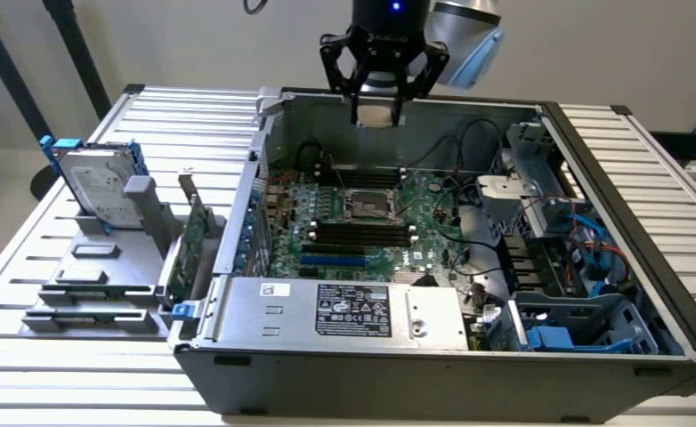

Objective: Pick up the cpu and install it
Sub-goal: 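Pick up the cpu and move it towards the insertion slot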

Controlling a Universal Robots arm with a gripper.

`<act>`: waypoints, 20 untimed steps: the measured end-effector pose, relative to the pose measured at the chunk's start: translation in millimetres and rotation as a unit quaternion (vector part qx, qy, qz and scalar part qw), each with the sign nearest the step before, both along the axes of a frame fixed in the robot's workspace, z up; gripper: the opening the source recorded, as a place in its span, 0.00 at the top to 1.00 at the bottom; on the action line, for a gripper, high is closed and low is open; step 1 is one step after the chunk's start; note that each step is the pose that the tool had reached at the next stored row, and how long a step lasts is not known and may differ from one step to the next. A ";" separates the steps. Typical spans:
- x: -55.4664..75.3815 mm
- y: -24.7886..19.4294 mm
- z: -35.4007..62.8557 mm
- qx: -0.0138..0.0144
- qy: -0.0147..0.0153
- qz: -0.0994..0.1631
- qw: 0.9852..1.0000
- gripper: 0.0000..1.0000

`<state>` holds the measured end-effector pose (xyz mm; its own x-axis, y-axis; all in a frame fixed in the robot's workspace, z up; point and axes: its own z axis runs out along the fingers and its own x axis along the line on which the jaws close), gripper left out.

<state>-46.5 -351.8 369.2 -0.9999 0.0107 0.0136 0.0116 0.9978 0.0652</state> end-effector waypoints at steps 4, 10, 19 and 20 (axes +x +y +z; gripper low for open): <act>0.2 1.1 -7.1 0.000 0.000 0.000 1.000 0.45; 0.2 7.3 -18.0 0.000 0.000 0.000 1.000 0.45; 1.4 18.7 -34.5 0.000 0.000 0.000 1.000 0.45; 1.9 19.5 -36.3 0.000 0.000 0.000 1.000 0.45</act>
